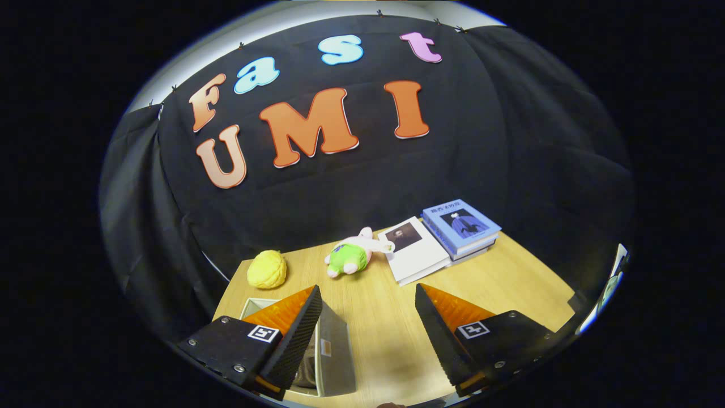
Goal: Open the storage box then place both shoes into the box .Put the left shoe in first, then the right shoe, with the right side of both shoes facing outward in a uniform manner.
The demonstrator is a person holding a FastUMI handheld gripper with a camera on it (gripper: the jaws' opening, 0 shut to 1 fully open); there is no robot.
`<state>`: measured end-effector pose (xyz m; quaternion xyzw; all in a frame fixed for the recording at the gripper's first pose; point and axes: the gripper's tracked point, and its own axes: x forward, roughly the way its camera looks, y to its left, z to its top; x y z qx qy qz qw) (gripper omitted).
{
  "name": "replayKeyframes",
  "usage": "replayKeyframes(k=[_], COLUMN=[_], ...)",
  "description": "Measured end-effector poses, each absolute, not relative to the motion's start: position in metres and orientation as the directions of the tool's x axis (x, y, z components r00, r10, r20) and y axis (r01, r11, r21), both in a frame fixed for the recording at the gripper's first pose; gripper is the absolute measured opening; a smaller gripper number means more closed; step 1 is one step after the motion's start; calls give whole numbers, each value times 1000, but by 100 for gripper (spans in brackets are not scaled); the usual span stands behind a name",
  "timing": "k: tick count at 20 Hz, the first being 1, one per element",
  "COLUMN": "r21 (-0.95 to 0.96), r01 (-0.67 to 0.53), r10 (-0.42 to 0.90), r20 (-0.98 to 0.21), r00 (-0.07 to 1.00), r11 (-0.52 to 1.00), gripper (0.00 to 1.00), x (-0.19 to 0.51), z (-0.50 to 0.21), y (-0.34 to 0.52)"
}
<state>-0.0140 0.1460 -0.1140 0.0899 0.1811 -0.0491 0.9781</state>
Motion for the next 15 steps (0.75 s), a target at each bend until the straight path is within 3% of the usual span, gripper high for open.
replayKeyframes(k=[9,15], r21=[83,76], r01=[119,97], r10=[-102,-86], r20=[-186,-129], r00=[977,988], r11=[989,992], gripper=[98,98], x=[-24,-27], z=[-26,-5], y=[39,-10])
